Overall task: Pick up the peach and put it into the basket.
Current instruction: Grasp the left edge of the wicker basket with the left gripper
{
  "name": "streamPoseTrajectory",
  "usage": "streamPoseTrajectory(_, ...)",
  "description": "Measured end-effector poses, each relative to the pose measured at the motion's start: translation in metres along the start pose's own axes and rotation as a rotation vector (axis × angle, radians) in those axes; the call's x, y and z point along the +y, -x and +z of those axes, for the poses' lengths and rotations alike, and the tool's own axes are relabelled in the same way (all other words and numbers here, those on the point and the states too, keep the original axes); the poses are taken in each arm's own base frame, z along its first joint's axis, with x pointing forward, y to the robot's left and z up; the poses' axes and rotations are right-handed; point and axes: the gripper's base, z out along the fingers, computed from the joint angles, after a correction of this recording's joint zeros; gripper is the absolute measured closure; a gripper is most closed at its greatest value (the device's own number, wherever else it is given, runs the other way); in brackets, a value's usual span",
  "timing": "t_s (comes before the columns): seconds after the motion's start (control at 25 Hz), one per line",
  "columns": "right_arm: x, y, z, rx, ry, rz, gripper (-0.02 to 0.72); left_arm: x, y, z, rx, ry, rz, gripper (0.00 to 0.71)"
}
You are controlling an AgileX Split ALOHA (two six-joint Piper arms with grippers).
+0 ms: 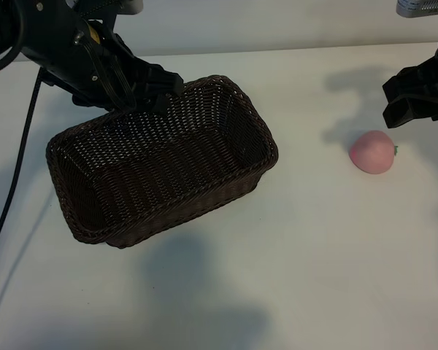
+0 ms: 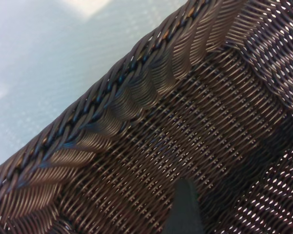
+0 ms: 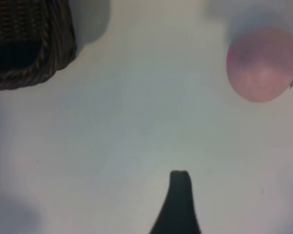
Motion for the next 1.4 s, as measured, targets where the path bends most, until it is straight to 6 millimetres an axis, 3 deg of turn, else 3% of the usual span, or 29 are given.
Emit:
streamPoseTrajectory(0.24,0.0,0.0,0.0,0.0,0.0,0.0,0.108,0.011,-0.005,-0.003,0.045,0.098,-0.068,0.122)
streamPoseTrajectory(0.44,0.0,0.0,0.0,0.001,0.0,0.0,0.108,0.03,-0.014,-0.029,0.066,0.293,-0.143,0.122)
streamPoseTrajectory(0.64,0.0,-0.001,0.0,0.011,0.002,0.0,0.108,0.047,-0.023,-0.056,0.062,0.339,-0.236,0.122)
streamPoseTrajectory(0.8,0.0,-0.002,0.0,0.017,0.003,0.0,0.108,0.061,-0.042,-0.064,0.07,0.363,-0.311,0.122)
streamPoseTrajectory(1.0,0.0,-0.002,0.0,0.018,0.003,0.0,0.108,0.068,-0.074,-0.047,0.09,0.384,-0.433,0.122)
streamPoseTrajectory(1.4,0.0,-0.002,0.0,0.018,0.003,0.0,0.108,0.073,-0.087,-0.008,0.05,0.334,-0.593,0.122)
